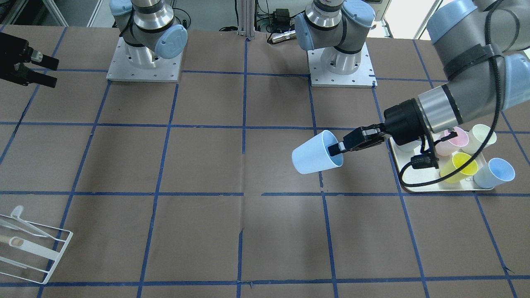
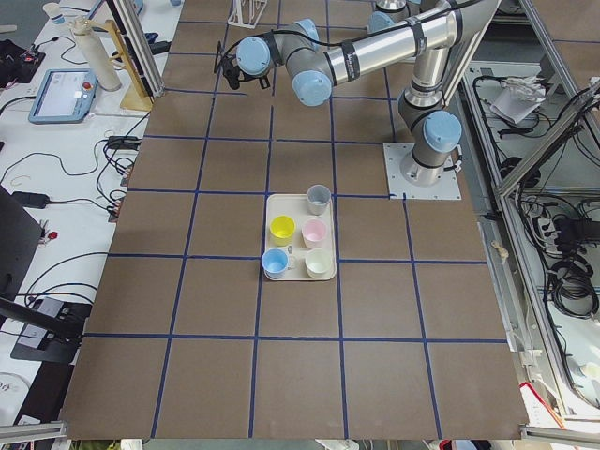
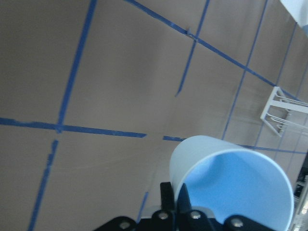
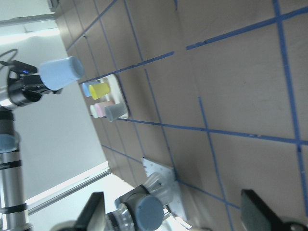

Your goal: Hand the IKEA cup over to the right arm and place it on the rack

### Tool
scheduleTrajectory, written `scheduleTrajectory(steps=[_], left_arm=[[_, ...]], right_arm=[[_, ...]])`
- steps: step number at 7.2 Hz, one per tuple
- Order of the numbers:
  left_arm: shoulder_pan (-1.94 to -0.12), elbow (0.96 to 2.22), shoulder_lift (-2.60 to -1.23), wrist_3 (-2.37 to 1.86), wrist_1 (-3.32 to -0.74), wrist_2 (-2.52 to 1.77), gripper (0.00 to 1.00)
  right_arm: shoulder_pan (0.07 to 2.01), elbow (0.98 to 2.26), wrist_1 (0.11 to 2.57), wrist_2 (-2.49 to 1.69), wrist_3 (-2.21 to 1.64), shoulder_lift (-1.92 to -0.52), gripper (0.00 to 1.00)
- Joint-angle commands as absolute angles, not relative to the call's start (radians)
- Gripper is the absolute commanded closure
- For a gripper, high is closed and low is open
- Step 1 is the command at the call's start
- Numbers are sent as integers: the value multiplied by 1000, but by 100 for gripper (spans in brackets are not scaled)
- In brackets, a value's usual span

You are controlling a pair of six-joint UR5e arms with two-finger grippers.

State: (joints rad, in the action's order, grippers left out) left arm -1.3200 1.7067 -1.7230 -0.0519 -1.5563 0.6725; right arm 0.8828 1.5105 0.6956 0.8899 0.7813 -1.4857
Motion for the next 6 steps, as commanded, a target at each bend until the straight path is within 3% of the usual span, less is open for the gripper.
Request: scheduleTrajectory(steps=[1, 6], left_arm=[[-1391, 1828, -1717, -121, -1555, 362, 100], [-1570, 1923, -1738, -75, -1516, -59, 100]], right_arm=[[891, 1516, 421, 745, 839, -1451, 0], [894, 1519, -22, 539, 833, -1451, 0]])
